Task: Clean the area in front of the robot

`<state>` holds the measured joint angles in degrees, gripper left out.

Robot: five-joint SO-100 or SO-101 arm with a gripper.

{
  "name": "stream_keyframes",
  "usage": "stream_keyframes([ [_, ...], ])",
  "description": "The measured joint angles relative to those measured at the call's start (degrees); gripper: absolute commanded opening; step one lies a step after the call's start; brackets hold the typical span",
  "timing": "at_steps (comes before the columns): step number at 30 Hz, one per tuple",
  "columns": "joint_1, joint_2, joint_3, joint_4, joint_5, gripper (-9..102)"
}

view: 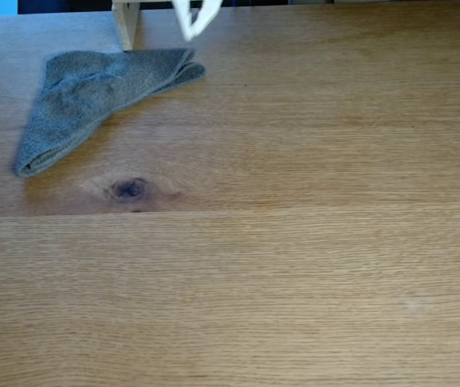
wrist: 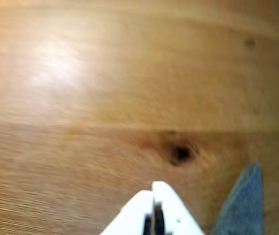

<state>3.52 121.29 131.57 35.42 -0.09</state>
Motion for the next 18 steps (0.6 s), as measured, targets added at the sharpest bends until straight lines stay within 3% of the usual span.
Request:
stream_keyframes([
  [4, -2.5, 8.6, 0.1, 6.8, 2.9, 0],
  [13, -3.6, 26.6, 3.3, 36.8, 11.2, 0],
  [18, -3.5, 36.5, 16.9, 38.4, 10.2, 0],
])
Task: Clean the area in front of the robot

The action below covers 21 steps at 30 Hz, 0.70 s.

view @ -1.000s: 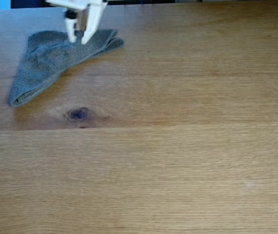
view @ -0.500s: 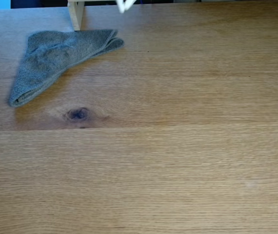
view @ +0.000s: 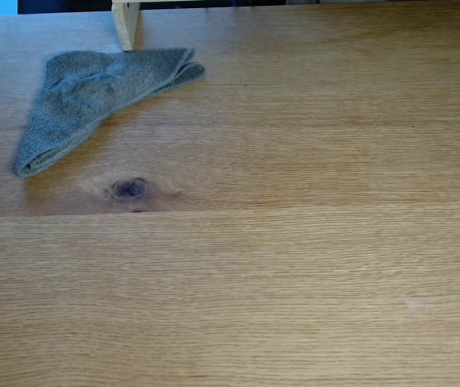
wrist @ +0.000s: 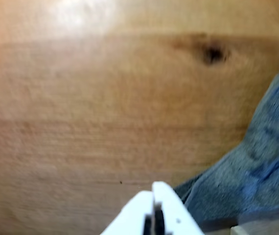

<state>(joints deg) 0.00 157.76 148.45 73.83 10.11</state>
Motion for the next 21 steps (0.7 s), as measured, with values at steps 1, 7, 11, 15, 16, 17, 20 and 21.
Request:
stream_keyframes([
  [1, 0.0, 2.5, 3.8, -0.6, -0.8, 0],
  [7, -1.9, 21.8, 28.8, -2.2, -3.9, 0],
  [11, -2.5, 28.9, 37.6, -1.4, -6.2, 0],
  [15, -0.8, 30.7, 37.8, -1.5, -7.2, 3],
  [16, -0.8, 30.9, 37.8, -1.5, -7.2, 4],
  [17, -0.9, 31.1, 37.8, -1.5, -7.2, 6],
  [20, -1.1, 31.4, 37.8, -1.5, -7.2, 4],
  [21, -1.0, 31.4, 37.8, -1.5, -7.2, 4],
])
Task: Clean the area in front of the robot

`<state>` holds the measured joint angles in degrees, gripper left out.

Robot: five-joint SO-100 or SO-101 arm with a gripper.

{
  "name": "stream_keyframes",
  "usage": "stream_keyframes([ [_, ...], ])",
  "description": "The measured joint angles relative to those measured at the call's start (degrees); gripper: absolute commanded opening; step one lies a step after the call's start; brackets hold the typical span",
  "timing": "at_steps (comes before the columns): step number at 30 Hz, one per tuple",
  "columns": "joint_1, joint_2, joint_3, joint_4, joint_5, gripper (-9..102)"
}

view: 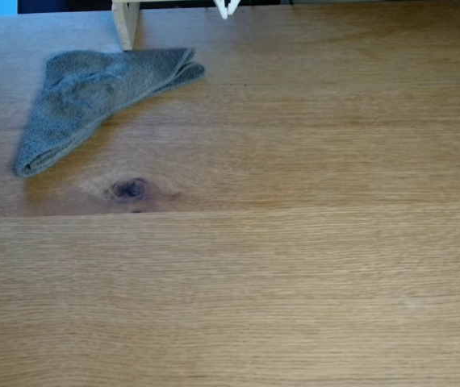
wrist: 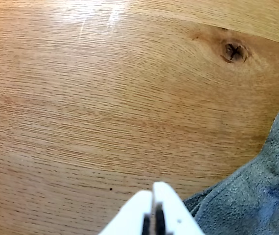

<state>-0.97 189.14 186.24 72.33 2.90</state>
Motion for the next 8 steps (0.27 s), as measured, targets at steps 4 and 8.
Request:
stream_keyframes([
  [4, 0.0, 0.0, 0.0, 0.0, 0.0, 4],
  [8, 0.0, 0.0, 0.0, 0.0, 0.0, 3],
])
